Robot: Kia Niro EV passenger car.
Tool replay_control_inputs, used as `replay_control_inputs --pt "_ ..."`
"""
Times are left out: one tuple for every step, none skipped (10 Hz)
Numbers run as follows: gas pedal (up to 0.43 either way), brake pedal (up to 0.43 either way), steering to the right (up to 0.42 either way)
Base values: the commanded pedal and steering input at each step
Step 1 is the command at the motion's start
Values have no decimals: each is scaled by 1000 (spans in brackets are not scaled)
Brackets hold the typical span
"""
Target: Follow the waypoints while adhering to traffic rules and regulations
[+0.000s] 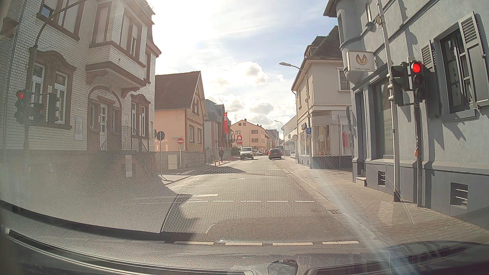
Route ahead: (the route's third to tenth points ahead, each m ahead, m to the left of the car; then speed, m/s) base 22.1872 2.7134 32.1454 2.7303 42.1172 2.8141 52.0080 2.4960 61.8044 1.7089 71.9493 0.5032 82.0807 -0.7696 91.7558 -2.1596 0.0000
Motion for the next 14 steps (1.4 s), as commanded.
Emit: replay_control_inputs --pt "0 335 3" --pt "0 329 3" --pt "0 329 3" --pt "0 335 3" --pt "0 329 3" --pt "0 329 3" --pt "0 329 3" --pt "0 329 3" --pt "0 317 3" --pt "0 220 3" --pt "0 67 3" --pt "0 0 3" --pt "0 0 3" --pt "0 0 3"
